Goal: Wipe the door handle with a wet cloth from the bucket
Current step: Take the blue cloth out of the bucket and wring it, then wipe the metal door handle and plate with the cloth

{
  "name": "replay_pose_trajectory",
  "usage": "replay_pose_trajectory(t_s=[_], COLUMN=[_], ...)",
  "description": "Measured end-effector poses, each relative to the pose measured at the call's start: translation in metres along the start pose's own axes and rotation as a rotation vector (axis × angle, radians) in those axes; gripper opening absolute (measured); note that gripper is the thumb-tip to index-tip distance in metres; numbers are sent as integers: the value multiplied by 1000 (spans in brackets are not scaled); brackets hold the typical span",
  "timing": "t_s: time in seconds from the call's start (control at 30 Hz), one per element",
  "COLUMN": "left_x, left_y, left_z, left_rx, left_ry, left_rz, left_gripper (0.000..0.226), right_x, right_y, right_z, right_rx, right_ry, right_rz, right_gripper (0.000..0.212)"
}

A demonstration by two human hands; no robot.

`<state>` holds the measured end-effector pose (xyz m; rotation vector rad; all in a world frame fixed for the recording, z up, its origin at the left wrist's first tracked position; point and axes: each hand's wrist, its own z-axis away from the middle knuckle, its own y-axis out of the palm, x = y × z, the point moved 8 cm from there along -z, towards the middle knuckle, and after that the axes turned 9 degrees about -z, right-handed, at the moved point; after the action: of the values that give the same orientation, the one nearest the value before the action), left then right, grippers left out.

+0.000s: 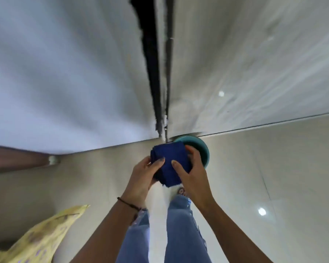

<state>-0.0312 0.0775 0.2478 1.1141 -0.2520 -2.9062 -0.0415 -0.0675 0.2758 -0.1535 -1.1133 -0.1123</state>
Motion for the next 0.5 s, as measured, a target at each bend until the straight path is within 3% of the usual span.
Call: replay_pose_trajectory(t_s=[0.07,0.23,0.4,0.5], left_x=[-9,-24,-23,-27], left_y=[-35,-146,-281,-349], left_z=[38,127,214,253], left_rx=[-45,-102,-233,-324], left_ry=[51,229,354,408], left_rz=[69,278,279,292], left_gripper=[37,42,27,26], right_x=[27,67,83,95], right_y=[38,176,302,369], right_z=[32,113,180,217], right_rx=[51,348,337,315], right_ry=[-89,-349,-424,-455], right_rz=[123,470,418,236], right_gripper=[57,64,35,30])
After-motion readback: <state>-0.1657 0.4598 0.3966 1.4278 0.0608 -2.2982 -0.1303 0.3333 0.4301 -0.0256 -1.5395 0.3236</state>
